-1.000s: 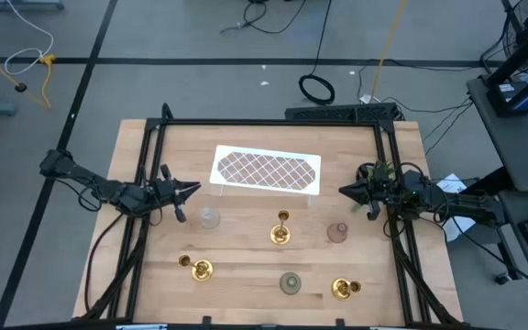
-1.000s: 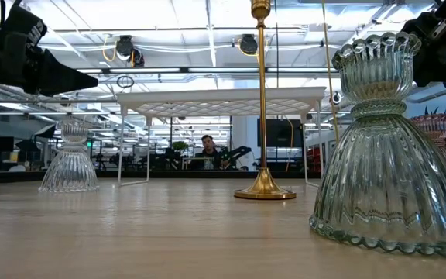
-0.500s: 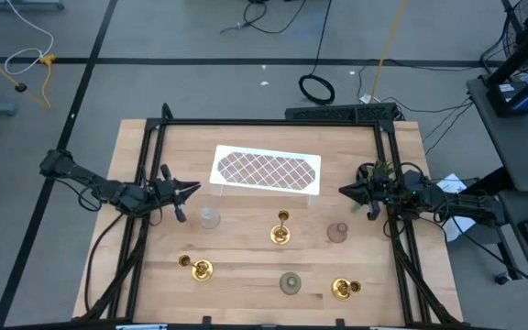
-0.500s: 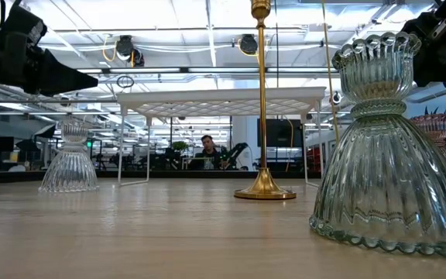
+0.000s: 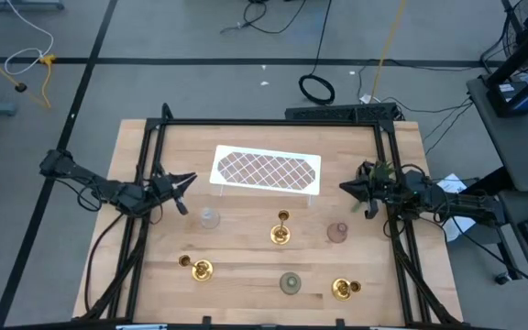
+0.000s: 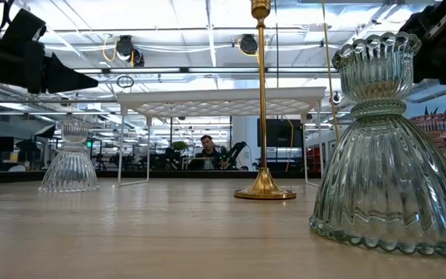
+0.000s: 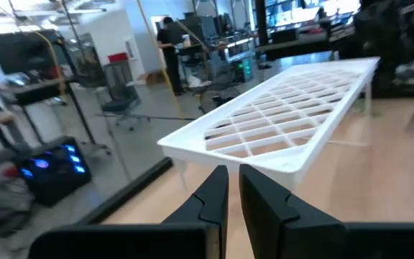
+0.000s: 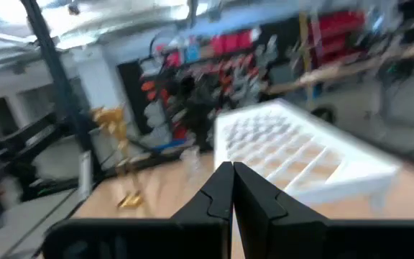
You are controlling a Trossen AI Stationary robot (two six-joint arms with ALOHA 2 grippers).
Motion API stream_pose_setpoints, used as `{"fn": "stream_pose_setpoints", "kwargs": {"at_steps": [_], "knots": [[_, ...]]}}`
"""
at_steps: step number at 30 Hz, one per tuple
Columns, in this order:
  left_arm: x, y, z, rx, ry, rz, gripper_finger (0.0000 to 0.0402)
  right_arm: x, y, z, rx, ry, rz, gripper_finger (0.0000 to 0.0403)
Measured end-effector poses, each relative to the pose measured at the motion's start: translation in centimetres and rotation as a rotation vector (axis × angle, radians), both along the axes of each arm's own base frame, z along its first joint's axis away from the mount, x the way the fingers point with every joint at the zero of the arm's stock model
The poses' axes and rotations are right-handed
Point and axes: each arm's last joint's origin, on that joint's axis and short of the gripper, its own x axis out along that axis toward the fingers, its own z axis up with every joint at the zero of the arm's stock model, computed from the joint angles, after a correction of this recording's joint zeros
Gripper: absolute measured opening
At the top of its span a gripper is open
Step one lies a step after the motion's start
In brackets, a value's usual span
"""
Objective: Pick & Place candle stick holders
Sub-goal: Put the top gold candle holder on the shelf
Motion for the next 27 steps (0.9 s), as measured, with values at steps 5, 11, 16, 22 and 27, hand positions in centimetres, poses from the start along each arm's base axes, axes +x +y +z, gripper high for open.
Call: {"fn": "stream_pose_setpoints", "kwargs": {"at_steps": [5, 11, 16, 22, 27], "knots": [[0.1, -0.2, 0.1, -0.083, -0.055, -0.065, 0.0042, 0.0, 0.0, 0.5, -0.045, -0.049, -0.014, 0.0009], [0.1, -0.2, 0.1, -0.084, -0.053, -0.067, 0.0042, 0.3, 0.4, 2.0, -0.086, -0.187, 0.097, 0.006], [0.2, -0.4, 0.0, -0.097, -0.045, -0.14, 0.0042, 1.1, 0.8, 2.9, -0.128, -0.276, 0.153, 0.0114], [0.3, -0.6, 0.3, -0.117, -0.077, -0.243, 0.0043, 3.2, 1.8, 2.1, -0.133, -0.204, 0.241, 0.0151], [0.3, -0.8, 1.2, -0.083, -0.146, -0.296, 0.0071, 6.4, 3.1, 2.3, -0.204, -0.07, 0.314, 0.0165]]}}
